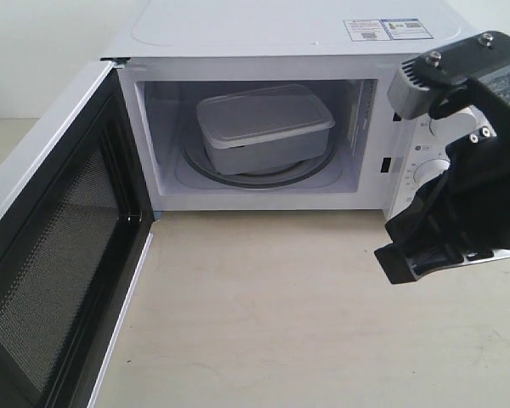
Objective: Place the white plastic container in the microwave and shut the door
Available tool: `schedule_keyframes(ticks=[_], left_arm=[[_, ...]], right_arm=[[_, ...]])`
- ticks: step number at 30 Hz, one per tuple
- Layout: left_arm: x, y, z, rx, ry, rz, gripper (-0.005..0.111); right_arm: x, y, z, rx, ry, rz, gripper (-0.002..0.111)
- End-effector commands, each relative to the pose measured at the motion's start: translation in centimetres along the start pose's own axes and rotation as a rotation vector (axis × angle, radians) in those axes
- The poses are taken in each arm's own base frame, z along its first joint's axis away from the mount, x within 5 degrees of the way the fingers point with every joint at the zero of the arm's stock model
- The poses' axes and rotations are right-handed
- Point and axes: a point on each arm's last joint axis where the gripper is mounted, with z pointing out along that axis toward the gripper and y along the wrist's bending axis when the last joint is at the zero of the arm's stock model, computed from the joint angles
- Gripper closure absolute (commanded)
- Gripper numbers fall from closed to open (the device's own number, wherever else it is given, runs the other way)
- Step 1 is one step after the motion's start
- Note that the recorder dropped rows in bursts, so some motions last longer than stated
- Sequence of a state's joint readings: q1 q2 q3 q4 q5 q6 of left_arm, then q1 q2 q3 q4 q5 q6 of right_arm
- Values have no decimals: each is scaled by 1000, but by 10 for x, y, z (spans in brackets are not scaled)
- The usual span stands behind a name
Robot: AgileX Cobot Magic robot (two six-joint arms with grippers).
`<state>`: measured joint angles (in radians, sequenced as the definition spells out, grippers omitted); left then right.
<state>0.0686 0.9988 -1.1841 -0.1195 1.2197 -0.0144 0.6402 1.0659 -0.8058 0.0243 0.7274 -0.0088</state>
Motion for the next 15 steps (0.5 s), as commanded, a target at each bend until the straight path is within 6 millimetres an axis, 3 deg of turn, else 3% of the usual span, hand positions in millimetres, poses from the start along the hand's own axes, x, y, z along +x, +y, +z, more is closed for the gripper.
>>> schedule_keyframes(ticks=[1,3,8,15], left_arm=[[5,-9,7,115,27,105,102],[10,-10,16,145,56,174,102],[27,-5,62,167,243,187,102],[31,-16,74,319,265,196,102]], right_arm=[[-3,-1,-4,4,-28,-1,108],[-3,-1,-4,4,-28,-1,108],[-3,-1,-4,4,-28,-1,108],[-4,-1,-4,2,-37,2,108]])
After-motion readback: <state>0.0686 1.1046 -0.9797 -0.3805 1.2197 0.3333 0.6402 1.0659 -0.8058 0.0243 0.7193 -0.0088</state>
